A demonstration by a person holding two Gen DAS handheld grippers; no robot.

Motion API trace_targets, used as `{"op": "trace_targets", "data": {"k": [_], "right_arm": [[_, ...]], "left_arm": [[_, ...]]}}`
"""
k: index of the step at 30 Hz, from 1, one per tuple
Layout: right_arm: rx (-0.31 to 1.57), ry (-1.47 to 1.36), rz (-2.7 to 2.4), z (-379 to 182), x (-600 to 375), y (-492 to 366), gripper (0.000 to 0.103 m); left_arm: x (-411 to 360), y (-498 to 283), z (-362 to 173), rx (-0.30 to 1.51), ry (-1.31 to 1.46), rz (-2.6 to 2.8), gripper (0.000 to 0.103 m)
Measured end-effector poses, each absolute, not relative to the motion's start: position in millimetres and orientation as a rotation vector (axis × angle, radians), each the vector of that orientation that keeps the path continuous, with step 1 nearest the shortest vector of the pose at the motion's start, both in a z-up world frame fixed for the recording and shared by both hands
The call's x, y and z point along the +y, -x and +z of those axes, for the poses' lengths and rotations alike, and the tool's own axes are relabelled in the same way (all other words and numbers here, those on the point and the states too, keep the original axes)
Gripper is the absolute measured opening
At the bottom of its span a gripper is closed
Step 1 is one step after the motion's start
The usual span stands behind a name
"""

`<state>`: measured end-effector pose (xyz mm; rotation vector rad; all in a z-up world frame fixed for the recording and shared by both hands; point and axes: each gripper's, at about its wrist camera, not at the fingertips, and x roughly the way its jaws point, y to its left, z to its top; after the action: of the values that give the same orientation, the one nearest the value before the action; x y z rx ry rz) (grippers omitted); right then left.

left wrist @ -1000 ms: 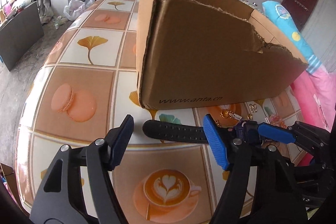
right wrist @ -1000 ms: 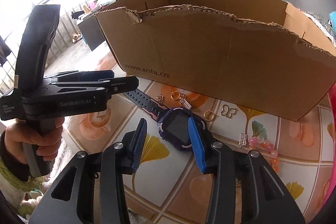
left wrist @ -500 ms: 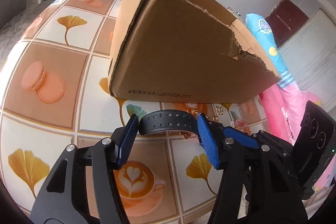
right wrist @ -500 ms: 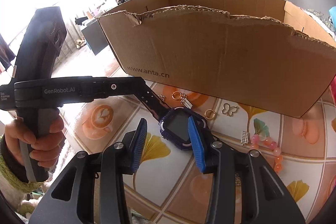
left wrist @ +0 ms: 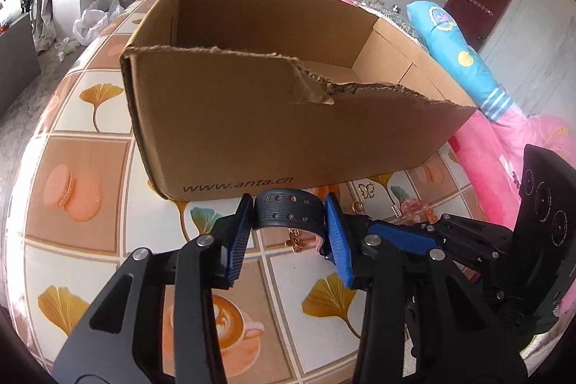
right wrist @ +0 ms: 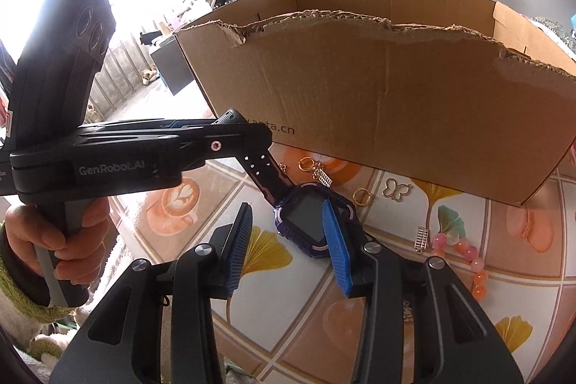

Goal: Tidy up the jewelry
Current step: 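Lift the smartwatch with both tools and carry it over the box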

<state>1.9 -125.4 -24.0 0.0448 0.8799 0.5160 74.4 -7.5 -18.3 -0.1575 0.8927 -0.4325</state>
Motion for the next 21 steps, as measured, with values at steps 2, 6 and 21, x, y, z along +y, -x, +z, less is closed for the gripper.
{"op": "trace_targets", "data": {"k": [2,6,21], "right_arm": [[0.876,-0.046,0.519,-24.6,-125.7,-0.9,0.04],[0.873,-0.059,0.527,-24.3,-130.0,0.0,0.04],[0.949,-0.312,0.463,-12.5,-215.9,37.7,0.04]], "left_arm": [[-8.5,-73.4,-16.7,0.887,0.132,-0.428,0.028],[-14.5,-68.5,-14.5,0.871,0.079,-0.415,0.018],[-16.3,-42.2,-19.0,0.843,-0.03,-0.334,0.016]]}}
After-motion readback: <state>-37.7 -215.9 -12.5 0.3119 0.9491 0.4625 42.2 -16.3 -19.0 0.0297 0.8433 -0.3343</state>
